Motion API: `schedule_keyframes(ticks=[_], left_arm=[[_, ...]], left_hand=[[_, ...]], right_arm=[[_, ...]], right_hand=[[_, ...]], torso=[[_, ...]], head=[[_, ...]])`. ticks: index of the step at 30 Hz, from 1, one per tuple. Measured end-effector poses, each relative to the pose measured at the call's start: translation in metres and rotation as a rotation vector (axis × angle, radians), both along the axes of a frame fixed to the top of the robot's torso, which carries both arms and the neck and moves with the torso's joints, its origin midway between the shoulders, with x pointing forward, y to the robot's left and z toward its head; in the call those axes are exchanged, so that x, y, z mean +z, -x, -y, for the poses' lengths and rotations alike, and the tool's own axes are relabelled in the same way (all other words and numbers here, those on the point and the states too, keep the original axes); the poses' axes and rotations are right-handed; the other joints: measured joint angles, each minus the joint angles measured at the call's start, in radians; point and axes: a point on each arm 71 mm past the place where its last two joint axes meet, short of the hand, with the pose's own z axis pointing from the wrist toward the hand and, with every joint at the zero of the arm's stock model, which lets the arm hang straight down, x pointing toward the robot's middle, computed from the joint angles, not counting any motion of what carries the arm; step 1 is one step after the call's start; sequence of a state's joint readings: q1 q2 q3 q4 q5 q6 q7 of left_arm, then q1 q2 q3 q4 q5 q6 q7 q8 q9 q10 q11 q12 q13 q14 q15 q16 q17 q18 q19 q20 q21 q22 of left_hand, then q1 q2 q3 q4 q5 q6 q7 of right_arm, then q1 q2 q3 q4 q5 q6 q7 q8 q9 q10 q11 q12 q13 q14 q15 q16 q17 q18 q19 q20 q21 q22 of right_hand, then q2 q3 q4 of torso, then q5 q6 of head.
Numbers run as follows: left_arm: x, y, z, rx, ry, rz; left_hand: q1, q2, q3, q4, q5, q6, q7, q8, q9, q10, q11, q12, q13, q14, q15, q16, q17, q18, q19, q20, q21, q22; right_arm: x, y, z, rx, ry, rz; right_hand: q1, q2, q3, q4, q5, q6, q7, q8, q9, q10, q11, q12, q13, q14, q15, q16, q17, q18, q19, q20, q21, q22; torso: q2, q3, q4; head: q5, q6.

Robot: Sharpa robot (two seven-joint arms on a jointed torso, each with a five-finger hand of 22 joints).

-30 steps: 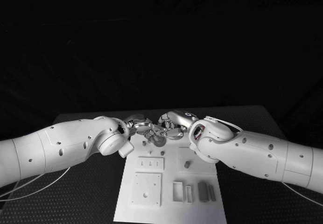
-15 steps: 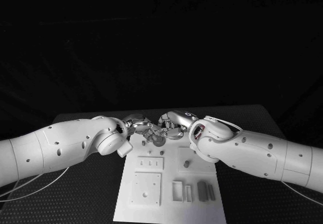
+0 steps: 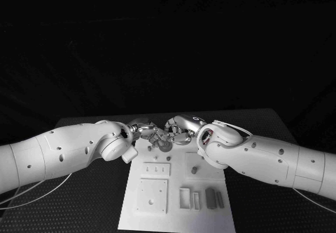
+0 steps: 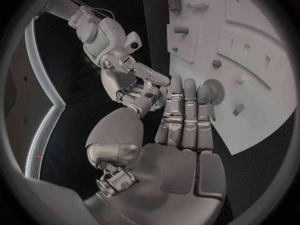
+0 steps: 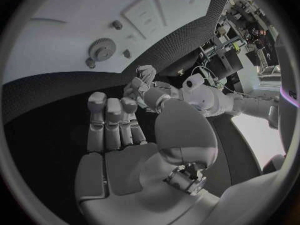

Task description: Assemble the parts on the task board

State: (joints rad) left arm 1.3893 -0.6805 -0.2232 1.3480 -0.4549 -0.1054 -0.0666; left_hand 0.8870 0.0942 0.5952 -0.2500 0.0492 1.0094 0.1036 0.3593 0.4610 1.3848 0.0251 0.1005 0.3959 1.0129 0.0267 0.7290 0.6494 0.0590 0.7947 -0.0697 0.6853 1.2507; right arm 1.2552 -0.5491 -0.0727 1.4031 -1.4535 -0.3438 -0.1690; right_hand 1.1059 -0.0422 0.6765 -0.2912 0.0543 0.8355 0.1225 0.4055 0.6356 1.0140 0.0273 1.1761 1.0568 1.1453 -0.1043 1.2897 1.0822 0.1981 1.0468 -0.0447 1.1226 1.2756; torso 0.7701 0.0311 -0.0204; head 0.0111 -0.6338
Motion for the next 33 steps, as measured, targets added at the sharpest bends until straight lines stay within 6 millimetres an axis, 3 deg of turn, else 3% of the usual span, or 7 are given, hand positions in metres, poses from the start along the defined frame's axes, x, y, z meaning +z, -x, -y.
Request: schedule_keyframes(ticks=[14,17,18,20,22,25,33], left_arm=[[-0.001,0.000,0.000,0.002,-0.005,-0.002],[-0.001,-0.001,0.000,0.007,-0.009,0.000],[-0.001,-0.001,-0.001,0.008,-0.012,0.001],[-0.001,-0.001,-0.002,0.012,-0.019,0.004],[-0.001,-0.001,-0.002,0.014,-0.025,0.008],[-0.001,-0.002,-0.003,0.017,-0.038,0.017],[-0.001,-0.002,-0.008,0.014,-0.093,0.045]], left_hand=[[-0.045,0.012,0.066,-0.033,-0.004,0.003,-0.001,0.004,0.011,0.012,-0.004,0.000,0.014,0.004,-0.004,0.018,0.008,-0.007,-0.007,-0.007,0.008,0.001],[-0.063,0.018,0.078,-0.037,-0.004,0.006,0.001,0.004,0.017,0.013,-0.005,0.001,0.018,0.007,-0.007,0.024,0.011,-0.013,-0.009,-0.009,0.008,0.003],[-0.066,0.021,0.084,-0.040,-0.005,0.006,0.001,0.004,0.017,0.016,-0.009,0.005,0.020,0.007,-0.007,0.026,0.013,-0.013,-0.009,-0.009,0.012,0.004],[-0.072,0.022,0.089,-0.039,-0.006,0.006,0.001,0.004,0.017,0.018,-0.011,0.005,0.022,0.007,-0.007,0.030,0.014,-0.013,-0.011,-0.011,0.015,0.004],[-0.077,0.024,0.096,-0.040,-0.007,0.006,0.001,0.008,0.020,0.023,-0.009,0.008,0.025,0.013,-0.013,0.035,0.017,-0.014,-0.014,-0.014,0.015,0.006],[-0.083,0.020,0.107,-0.042,-0.003,0.006,0.001,0.009,0.023,0.029,-0.014,0.015,0.031,0.016,-0.016,0.043,0.021,-0.014,-0.016,-0.016,0.015,0.008],[-0.092,0.020,0.124,-0.042,-0.003,0.010,0.004,0.010,0.028,0.035,-0.020,0.026,0.040,0.022,-0.022,0.058,0.028,-0.015,-0.018,-0.018,0.030,0.014]], right_arm=[[-0.002,-0.004,0.005,-0.015,-0.017,-0.015],[-0.002,-0.007,0.009,-0.025,-0.025,-0.024],[-0.003,-0.008,0.010,-0.028,-0.029,-0.028],[-0.003,-0.009,0.015,-0.036,-0.037,-0.035],[-0.004,-0.011,0.020,-0.045,-0.044,-0.038],[-0.004,-0.013,0.030,-0.064,-0.059,-0.039],[-0.004,-0.030,0.083,-0.183,-0.119,-0.021]], right_hand=[[-0.010,-0.027,0.034,0.004,0.000,0.000,0.000,-0.021,-0.001,0.000,0.000,0.000,-0.007,0.003,0.001,-0.008,-0.005,0.000,0.001,0.002,-0.002,-0.008],[-0.031,-0.095,0.037,0.010,-0.003,0.001,-0.001,-0.059,-0.019,0.000,0.000,-0.019,-0.013,0.003,0.001,-0.023,-0.009,0.000,-0.004,0.008,-0.010,-0.012],[-0.047,-0.131,0.027,0.020,-0.004,0.001,-0.001,-0.087,-0.032,0.000,0.000,-0.031,-0.019,-0.007,0.011,-0.033,-0.012,0.000,-0.012,0.015,-0.017,-0.015],[-0.064,-0.167,0.009,0.024,-0.004,-0.004,0.004,-0.121,-0.048,0.000,0.000,-0.047,-0.026,-0.028,0.032,-0.044,-0.016,0.000,-0.032,0.020,-0.032,-0.020],[-0.080,-0.195,-0.012,0.028,-0.004,-0.041,0.041,-0.155,-0.065,-0.002,0.001,-0.069,-0.037,-0.068,0.057,-0.066,-0.025,0.001,-0.068,0.033,-0.058,-0.029],[-0.081,-0.214,-0.039,0.041,-0.004,-0.091,0.069,-0.184,-0.082,-0.053,0.040,-0.081,-0.048,-0.109,0.084,-0.088,-0.035,0.000,-0.109,0.054,-0.088,-0.037],[-0.069,-0.226,-0.052,0.065,0.013,-0.105,0.073,-0.189,-0.092,-0.071,0.044,-0.081,-0.062,-0.123,0.093,-0.090,-0.043,0.001,-0.124,0.069,-0.097,-0.042]], torso=[[0.000,0.0000,-0.0013],[0.000,0.0001,-0.0013],[0.000,0.0001,-0.0013],[0.000,0.0002,-0.0013],[0.000,0.0002,-0.0013],[0.000,0.0001,-0.0013],[-0.001,0.0000,-0.0012]], head=[[0.002,-0.003],[0.003,-0.004],[0.003,-0.004],[0.003,-0.005],[0.004,-0.005],[0.004,-0.005],[0.006,-0.005]])
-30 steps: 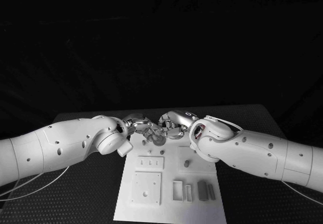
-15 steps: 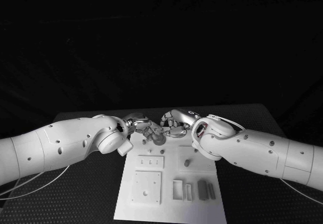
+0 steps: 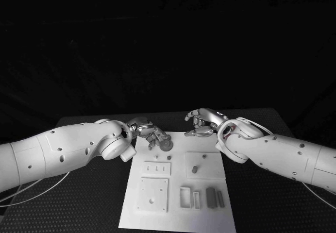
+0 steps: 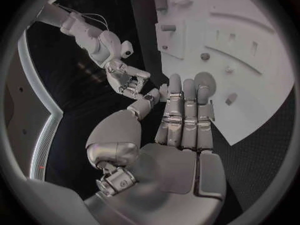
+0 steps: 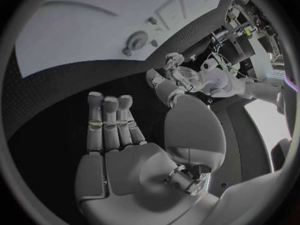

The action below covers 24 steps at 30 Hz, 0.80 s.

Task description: Assemble the parts on the task board

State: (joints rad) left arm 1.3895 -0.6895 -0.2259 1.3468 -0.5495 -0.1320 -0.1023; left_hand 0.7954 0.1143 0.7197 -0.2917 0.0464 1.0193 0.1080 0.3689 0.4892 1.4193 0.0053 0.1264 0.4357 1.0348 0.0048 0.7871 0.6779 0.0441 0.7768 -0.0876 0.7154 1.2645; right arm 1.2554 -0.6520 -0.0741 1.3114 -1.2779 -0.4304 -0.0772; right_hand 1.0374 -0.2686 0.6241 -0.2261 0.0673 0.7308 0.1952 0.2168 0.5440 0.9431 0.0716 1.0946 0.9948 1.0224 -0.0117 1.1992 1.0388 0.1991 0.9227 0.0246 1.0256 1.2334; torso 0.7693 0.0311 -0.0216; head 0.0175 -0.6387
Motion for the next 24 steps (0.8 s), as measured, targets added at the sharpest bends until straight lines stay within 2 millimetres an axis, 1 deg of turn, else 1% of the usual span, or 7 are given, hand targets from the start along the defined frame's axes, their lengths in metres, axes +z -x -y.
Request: schedule_keyframes(ticks=[5,8,11,17,19,22,24], left_arm=[[-0.001,0.003,-0.006,-0.007,-0.054,0.018],[-0.002,0.005,-0.010,-0.010,-0.084,0.026],[-0.003,0.006,-0.012,-0.012,-0.110,0.031],[-0.008,0.014,-0.012,-0.030,-0.153,0.031],[-0.010,0.016,-0.012,-0.035,-0.167,0.029],[-0.014,0.020,-0.013,-0.039,-0.187,0.026],[-0.016,0.022,-0.014,-0.041,-0.198,0.024]], left_hand=[[-0.009,-0.004,0.020,-0.001,0.000,0.005,0.000,0.006,0.003,0.013,-0.006,0.017,0.013,0.009,-0.009,0.022,0.010,0.001,0.000,0.000,0.013,0.008],[-0.015,-0.010,0.030,-0.002,0.004,0.014,-0.003,0.007,0.009,0.025,-0.016,0.039,0.027,0.023,-0.023,0.045,0.019,0.002,0.006,0.003,0.032,0.015],[-0.024,-0.012,0.040,-0.003,0.018,0.017,-0.003,0.010,0.015,0.034,-0.023,0.062,0.043,0.032,-0.032,0.066,0.027,0.002,0.019,-0.003,0.048,0.022],[-0.041,-0.015,0.053,-0.003,0.024,0.026,-0.005,0.010,0.029,0.046,-0.033,0.138,0.096,0.054,-0.053,0.124,0.045,0.002,0.036,-0.010,0.092,0.038],[-0.048,-0.015,0.060,-0.003,0.030,0.026,-0.005,0.010,0.032,0.043,-0.036,0.161,0.111,0.059,-0.059,0.141,0.049,0.002,0.044,-0.007,0.103,0.041],[-0.056,-0.015,0.065,-0.004,0.030,0.026,-0.005,0.010,0.039,0.043,-0.047,0.214,0.145,0.072,-0.072,0.175,0.057,0.002,0.058,-0.014,0.127,0.044],[-0.059,-0.017,0.071,-0.002,0.030,0.030,-0.009,0.010,0.043,0.041,-0.052,0.254,0.169,0.077,-0.084,0.200,0.063,0.002,0.065,-0.018,0.144,0.044]], right_arm=[[0.004,-0.015,0.038,-0.093,-0.062,0.007],[0.007,-0.022,0.052,-0.130,-0.111,-0.001],[0.007,-0.028,0.063,-0.163,-0.167,-0.021],[0.006,-0.037,0.081,-0.217,-0.277,-0.066],[0.006,-0.039,0.085,-0.229,-0.308,-0.078],[0.005,-0.042,0.090,-0.242,-0.352,-0.099],[0.005,-0.043,0.093,-0.248,-0.375,-0.109]], right_hand=[[0.008,0.008,-0.009,0.023,0.040,0.010,-0.010,0.012,-0.004,0.000,0.000,0.005,-0.022,-0.011,-0.003,-0.001,-0.013,0.002,-0.013,0.013,-0.012,-0.002],[0.009,0.009,-0.010,0.033,0.050,0.011,-0.011,0.015,-0.010,-0.007,0.007,-0.018,-0.058,-0.037,-0.001,-0.035,-0.040,0.018,-0.039,0.032,-0.042,-0.014],[0.012,0.021,-0.010,0.033,0.057,0.013,-0.013,0.018,-0.016,-0.007,0.007,-0.072,-0.124,-0.063,0.007,-0.099,-0.090,0.034,-0.078,0.053,-0.095,-0.039],[0.001,0.047,-0.026,0.015,0.074,0.013,-0.013,0.033,-0.031,-0.007,0.007,-0.201,-0.314,-0.100,0.034,-0.261,-0.214,0.057,-0.148,0.102,-0.226,-0.100],[0.002,0.052,-0.023,0.003,0.076,0.013,-0.013,0.039,-0.035,-0.007,0.007,-0.240,-0.372,-0.110,0.045,-0.317,-0.248,0.059,-0.169,0.112,-0.273,-0.125],[-0.009,0.065,-0.025,-0.010,0.080,0.013,-0.013,0.047,-0.044,-0.007,0.007,-0.314,-0.480,-0.121,0.070,-0.423,-0.307,0.048,-0.194,0.136,-0.359,-0.170],[-0.011,0.074,-0.022,-0.016,0.080,0.013,-0.013,0.051,-0.047,-0.011,0.011,-0.363,-0.540,-0.126,0.084,-0.488,-0.345,0.041,-0.216,0.145,-0.406,-0.195]], torso=[[0.000,0.0000,-0.0002],[0.000,0.0001,-0.0001],[0.000,0.0004,0.0000],[-0.001,0.0006,0.0005],[-0.001,0.0005,0.0005],[-0.002,0.0001,0.0009],[-0.002,0.0000,0.0012]], head=[[0.002,-0.004],[0.003,-0.006],[0.003,-0.009],[0.004,-0.014],[0.003,-0.014],[0.003,-0.016],[0.004,-0.018]])
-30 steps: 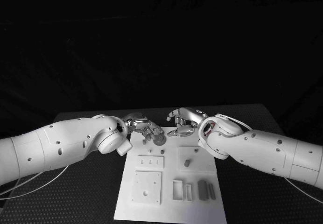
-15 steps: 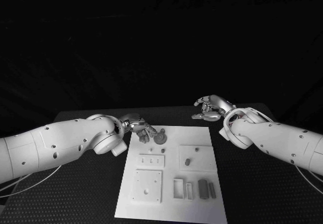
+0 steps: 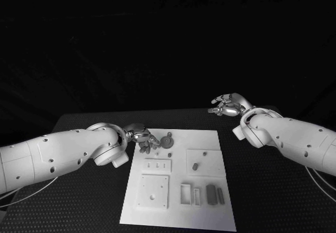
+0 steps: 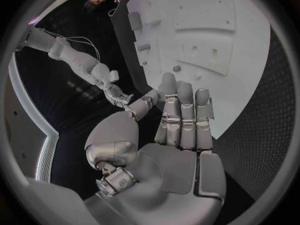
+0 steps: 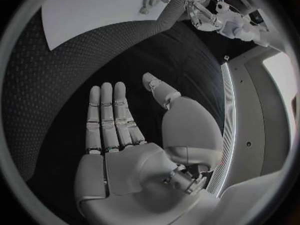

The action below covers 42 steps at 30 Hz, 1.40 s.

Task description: Assemble the parts on the task board

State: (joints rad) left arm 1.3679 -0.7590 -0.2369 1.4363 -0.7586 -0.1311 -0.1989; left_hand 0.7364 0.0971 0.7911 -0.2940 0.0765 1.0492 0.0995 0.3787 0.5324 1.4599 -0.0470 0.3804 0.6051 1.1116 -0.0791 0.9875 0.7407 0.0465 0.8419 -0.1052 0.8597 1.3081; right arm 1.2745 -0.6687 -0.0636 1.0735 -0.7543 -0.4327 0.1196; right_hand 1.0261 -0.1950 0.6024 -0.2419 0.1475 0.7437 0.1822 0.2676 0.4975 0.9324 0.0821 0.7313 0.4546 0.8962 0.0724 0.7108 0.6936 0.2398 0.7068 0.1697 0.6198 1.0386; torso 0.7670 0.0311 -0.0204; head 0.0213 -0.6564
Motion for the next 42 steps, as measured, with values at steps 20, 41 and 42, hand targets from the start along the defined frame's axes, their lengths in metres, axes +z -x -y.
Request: schedule_keyframes(ticks=[20,41,42], left_arm=[[-0.011,0.016,0.004,-0.015,-0.132,0.059],[-0.026,0.023,0.014,-0.029,-0.282,0.133],[-0.027,0.023,0.015,-0.028,-0.285,0.132]], left_hand=[[-0.029,-0.029,0.035,0.001,0.047,0.031,-0.014,-0.016,0.028,-0.014,-0.029,0.270,0.140,0.041,-0.059,0.153,0.001,0.000,0.066,-0.020,0.089,0.000],[-0.057,-0.036,0.080,0.002,0.053,0.045,-0.013,-0.021,0.035,-0.009,-0.034,0.305,0.141,0.050,-0.063,0.179,-0.016,0.000,0.082,-0.025,0.093,0.000],[-0.058,-0.037,0.082,0.000,0.053,0.045,-0.013,-0.023,0.035,-0.009,-0.034,0.306,0.141,0.050,-0.063,0.179,-0.017,0.000,0.082,-0.025,0.093,-0.001]], right_arm=[[-0.001,-0.003,0.006,0.000,-0.092,-0.030],[-0.001,-0.003,-0.006,0.027,-0.103,-0.039],[-0.001,-0.003,-0.006,0.028,-0.103,-0.040]], right_hand=[[-0.003,0.020,-0.026,-0.024,0.015,-0.002,0.002,0.019,-0.020,-0.002,0.002,-0.108,-0.202,0.054,0.019,-0.183,-0.089,-0.001,0.009,0.023,-0.128,-0.060],[0.001,0.024,-0.031,-0.024,0.031,-0.003,0.003,0.022,-0.029,-0.002,0.002,-0.116,-0.234,0.050,0.022,-0.208,-0.089,0.000,0.003,0.029,-0.155,-0.059],[0.001,0.024,-0.033,-0.023,0.031,-0.003,0.003,0.022,-0.030,-0.002,0.002,-0.116,-0.236,0.050,0.022,-0.208,-0.089,0.000,0.002,0.030,-0.155,-0.059]], torso=[[0.003,-0.0001,0.0003],[0.003,0.0010,-0.0012],[0.003,0.0007,-0.0012]], head=[[0.002,-0.018],[0.001,-0.056],[0.001,-0.056]])
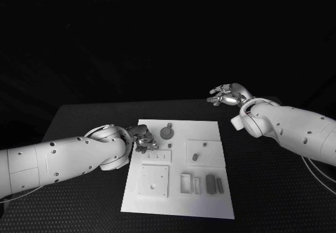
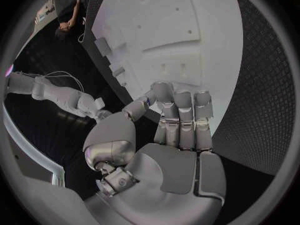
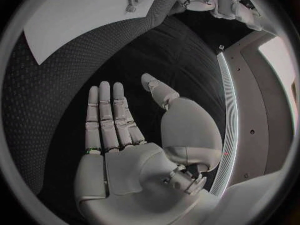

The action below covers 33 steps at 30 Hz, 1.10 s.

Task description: Assemble the parts on the task board

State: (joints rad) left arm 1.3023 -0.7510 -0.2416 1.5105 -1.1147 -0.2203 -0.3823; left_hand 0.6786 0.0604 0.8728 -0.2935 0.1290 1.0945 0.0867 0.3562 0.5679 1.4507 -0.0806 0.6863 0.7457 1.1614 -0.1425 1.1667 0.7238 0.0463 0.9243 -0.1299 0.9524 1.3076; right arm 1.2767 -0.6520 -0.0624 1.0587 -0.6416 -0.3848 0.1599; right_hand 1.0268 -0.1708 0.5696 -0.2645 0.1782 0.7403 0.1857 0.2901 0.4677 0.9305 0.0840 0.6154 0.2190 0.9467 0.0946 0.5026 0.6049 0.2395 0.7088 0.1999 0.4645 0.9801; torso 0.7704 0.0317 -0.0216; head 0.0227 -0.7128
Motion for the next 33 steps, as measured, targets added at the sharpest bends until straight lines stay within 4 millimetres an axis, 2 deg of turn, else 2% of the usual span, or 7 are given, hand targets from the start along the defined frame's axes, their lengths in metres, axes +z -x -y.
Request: schedule_keyframes(ticks=[15,33], left_arm=[[-0.012,0.005,0.006,-0.006,-0.016,-0.019],[-0.015,0.008,0.008,-0.031,-0.046,-0.023]], left_hand=[[-0.008,0.003,0.010,-0.001,0.004,0.001,0.000,0.004,0.004,0.000,0.000,0.011,0.000,0.004,0.000,0.007,-0.004,0.000,0.007,0.000,0.000,0.000],[-0.019,0.001,0.015,-0.001,0.011,0.002,-0.001,0.003,0.007,0.000,0.000,0.017,-0.001,0.010,0.001,0.015,-0.008,0.000,0.007,0.000,0.004,0.000]], right_arm=[[0.000,0.000,-0.002,0.006,0.001,-0.003],[0.000,0.000,-0.004,0.011,0.001,-0.006]], right_hand=[[0.000,0.000,-0.004,-0.002,0.009,-0.002,0.002,0.000,-0.003,0.000,0.000,0.000,-0.012,-0.004,0.003,-0.009,0.000,0.000,-0.004,0.004,-0.008,0.003],[0.000,0.000,-0.007,0.001,0.017,0.000,0.000,0.000,-0.005,-0.007,0.007,0.000,-0.018,-0.006,0.006,-0.013,0.001,0.000,-0.004,0.004,-0.012,0.005]], torso=[[0.000,-0.0007,0.0004],[-0.001,-0.0003,0.0010]], head=[[-0.001,-0.013],[-0.003,-0.017]])
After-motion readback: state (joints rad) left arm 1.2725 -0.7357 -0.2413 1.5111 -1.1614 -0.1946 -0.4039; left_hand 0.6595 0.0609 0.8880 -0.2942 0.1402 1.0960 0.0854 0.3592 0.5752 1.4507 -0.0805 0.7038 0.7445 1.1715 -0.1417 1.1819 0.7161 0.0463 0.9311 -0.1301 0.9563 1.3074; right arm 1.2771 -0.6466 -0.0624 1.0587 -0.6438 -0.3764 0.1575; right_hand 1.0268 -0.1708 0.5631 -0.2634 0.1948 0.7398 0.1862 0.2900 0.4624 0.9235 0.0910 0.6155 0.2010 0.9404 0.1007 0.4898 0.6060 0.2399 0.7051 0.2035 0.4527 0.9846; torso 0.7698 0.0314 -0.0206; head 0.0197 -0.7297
